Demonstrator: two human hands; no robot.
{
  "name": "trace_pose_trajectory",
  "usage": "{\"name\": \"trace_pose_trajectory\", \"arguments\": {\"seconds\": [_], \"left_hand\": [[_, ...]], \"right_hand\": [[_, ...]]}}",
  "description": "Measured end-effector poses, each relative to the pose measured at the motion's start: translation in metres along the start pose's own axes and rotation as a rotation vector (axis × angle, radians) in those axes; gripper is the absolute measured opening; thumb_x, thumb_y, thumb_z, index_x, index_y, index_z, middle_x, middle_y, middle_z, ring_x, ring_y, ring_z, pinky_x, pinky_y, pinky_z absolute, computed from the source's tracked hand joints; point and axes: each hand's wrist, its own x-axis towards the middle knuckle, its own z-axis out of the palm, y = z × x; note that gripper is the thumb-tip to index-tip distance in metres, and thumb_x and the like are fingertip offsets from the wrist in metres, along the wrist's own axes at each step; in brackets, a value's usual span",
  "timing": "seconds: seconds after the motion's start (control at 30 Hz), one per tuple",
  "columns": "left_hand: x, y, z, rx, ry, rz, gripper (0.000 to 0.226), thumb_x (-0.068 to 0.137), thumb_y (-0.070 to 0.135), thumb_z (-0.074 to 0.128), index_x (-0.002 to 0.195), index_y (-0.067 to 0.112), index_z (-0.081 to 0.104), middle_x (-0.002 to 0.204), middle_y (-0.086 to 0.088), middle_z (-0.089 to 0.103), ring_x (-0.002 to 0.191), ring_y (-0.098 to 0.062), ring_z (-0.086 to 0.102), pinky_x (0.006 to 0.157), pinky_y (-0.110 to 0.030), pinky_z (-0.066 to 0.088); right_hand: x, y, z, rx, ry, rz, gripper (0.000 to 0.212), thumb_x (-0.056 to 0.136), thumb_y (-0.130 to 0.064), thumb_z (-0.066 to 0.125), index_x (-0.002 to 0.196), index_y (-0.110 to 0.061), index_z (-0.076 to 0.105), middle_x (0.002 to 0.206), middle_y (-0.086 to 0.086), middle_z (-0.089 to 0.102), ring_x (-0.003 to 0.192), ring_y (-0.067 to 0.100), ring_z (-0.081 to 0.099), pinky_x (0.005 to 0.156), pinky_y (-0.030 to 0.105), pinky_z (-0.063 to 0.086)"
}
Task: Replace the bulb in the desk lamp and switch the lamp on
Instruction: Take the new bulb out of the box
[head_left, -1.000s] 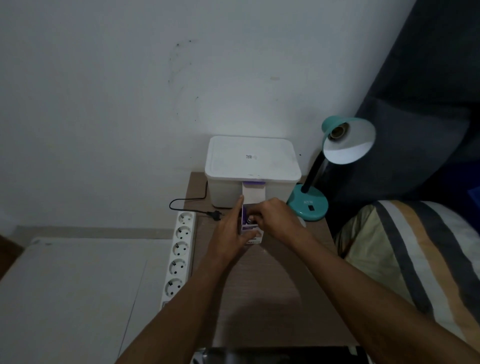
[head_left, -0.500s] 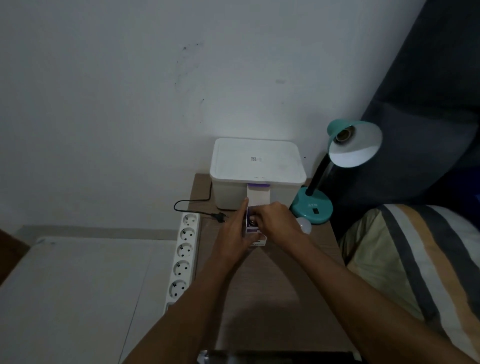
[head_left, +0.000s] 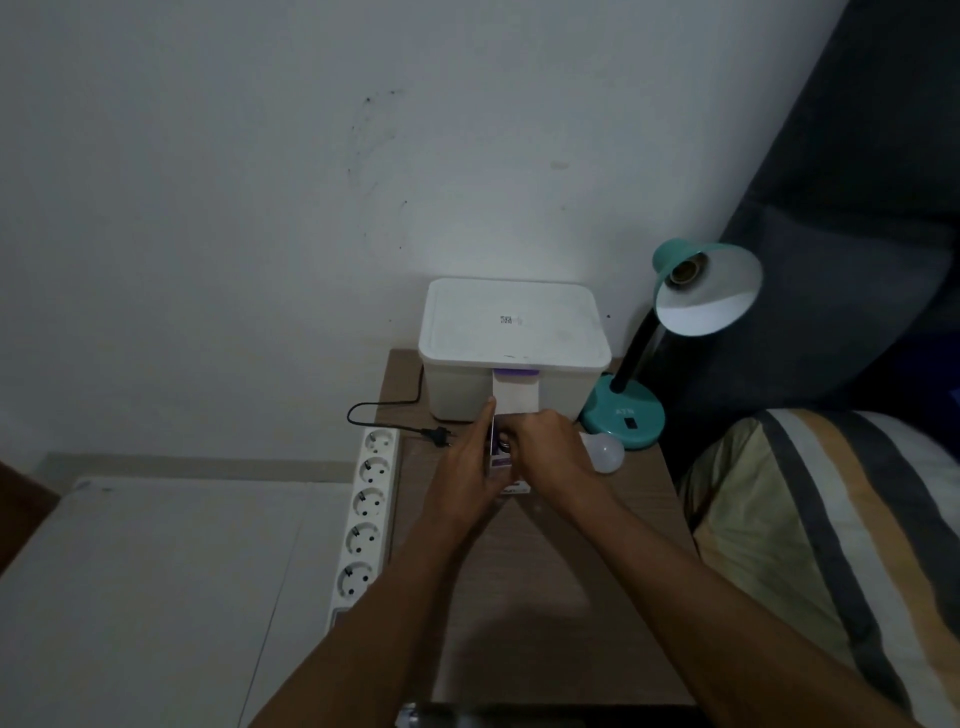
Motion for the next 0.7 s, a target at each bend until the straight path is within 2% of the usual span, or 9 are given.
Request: {"name": "trace_pose_trajectory", "arguments": {"seconds": [0.13, 0.17, 0.27, 0.3, 0.37, 0.43, 0.5, 0.6, 0.7], "left_hand": [[0.000, -0.002, 0.001, -0.032, -0.019, 0.011, 0.099, 0.087, 0.018, 0.083, 0.159, 0.032, 0.016, 0.140, -0.004, 0.064, 0.115, -0.006, 0.066, 0.091, -0.012, 0.054], [0.000, -0.003, 0.002, -0.033, -0.020, 0.019, 0.099, 0.087, 0.018, 0.083, 0.160, 0.030, 0.018, 0.141, -0.004, 0.063, 0.116, -0.006, 0.066, 0.092, -0.012, 0.054], [-0.001, -0.005, 0.003, -0.020, -0.009, 0.037, 0.099, 0.086, 0.019, 0.084, 0.162, 0.025, 0.020, 0.143, -0.005, 0.062, 0.118, -0.009, 0.066, 0.096, -0.025, 0.058], [-0.001, -0.005, 0.003, -0.015, -0.011, 0.026, 0.099, 0.086, 0.019, 0.084, 0.163, 0.024, 0.020, 0.143, -0.005, 0.062, 0.117, -0.008, 0.066, 0.095, -0.024, 0.058], [-0.001, -0.003, 0.002, -0.024, -0.029, -0.007, 0.101, 0.087, 0.015, 0.082, 0.164, 0.026, 0.018, 0.142, -0.001, 0.062, 0.110, 0.004, 0.064, 0.089, -0.012, 0.055], [-0.001, -0.003, 0.001, -0.040, -0.041, -0.005, 0.102, 0.086, 0.011, 0.083, 0.163, 0.028, 0.017, 0.138, 0.007, 0.059, 0.103, 0.019, 0.061, 0.085, -0.005, 0.051], [0.000, -0.003, 0.000, -0.066, -0.040, 0.003, 0.101, 0.085, 0.011, 0.083, 0.163, 0.028, 0.021, 0.136, 0.009, 0.059, 0.105, 0.024, 0.059, 0.087, -0.007, 0.052], [-0.001, 0.002, -0.001, -0.097, -0.008, 0.006, 0.093, 0.084, 0.018, 0.085, 0.158, 0.035, 0.030, 0.133, 0.013, 0.062, 0.112, 0.009, 0.065, 0.091, -0.017, 0.057], [-0.005, 0.008, -0.003, -0.141, 0.000, -0.031, 0.094, 0.082, 0.029, 0.086, 0.150, 0.052, 0.025, 0.132, 0.017, 0.061, 0.118, -0.002, 0.066, 0.094, -0.023, 0.058]], "right_hand": [[-0.003, 0.002, 0.000, 0.034, -0.020, -0.023, 0.024, 0.091, -0.003, 0.067, 0.110, -0.017, 0.074, 0.096, 0.004, 0.075, 0.085, 0.016, 0.071, 0.067, 0.021, 0.051], [-0.002, 0.002, 0.001, 0.037, -0.018, -0.014, 0.024, 0.091, -0.003, 0.067, 0.109, -0.017, 0.074, 0.096, 0.004, 0.075, 0.086, 0.017, 0.071, 0.067, 0.022, 0.050], [0.005, 0.000, 0.000, 0.028, -0.054, 0.053, 0.021, 0.091, -0.004, 0.063, 0.106, -0.015, 0.074, 0.095, 0.010, 0.074, 0.085, 0.025, 0.070, 0.066, 0.029, 0.052], [0.007, 0.000, -0.001, 0.034, -0.067, 0.074, 0.019, 0.091, -0.005, 0.063, 0.105, -0.013, 0.074, 0.095, 0.012, 0.074, 0.085, 0.026, 0.070, 0.069, 0.032, 0.054], [0.010, 0.001, -0.002, 0.084, -0.057, 0.106, 0.016, 0.091, -0.008, 0.065, 0.103, -0.009, 0.075, 0.096, 0.012, 0.075, 0.086, 0.025, 0.070, 0.073, 0.032, 0.055], [0.008, 0.006, 0.001, 0.165, 0.030, 0.081, 0.015, 0.090, -0.012, 0.067, 0.102, -0.010, 0.077, 0.094, 0.009, 0.076, 0.084, 0.020, 0.069, 0.072, 0.029, 0.052], [0.003, 0.008, 0.004, 0.204, 0.122, 0.010, 0.018, 0.090, -0.014, 0.068, 0.106, -0.013, 0.077, 0.095, 0.006, 0.075, 0.085, 0.017, 0.063, 0.071, 0.025, 0.041], [0.000, 0.008, 0.004, 0.232, 0.294, -0.040, 0.024, 0.093, -0.018, 0.066, 0.116, -0.013, 0.071, 0.106, 0.004, 0.071, 0.099, 0.020, 0.057, 0.080, 0.024, 0.036], [0.003, -0.001, -0.007, 0.373, 0.500, 0.006, 0.023, 0.097, -0.015, 0.059, 0.118, -0.011, 0.067, 0.110, 0.004, 0.065, 0.102, 0.010, 0.053, 0.085, 0.017, 0.039]]}}
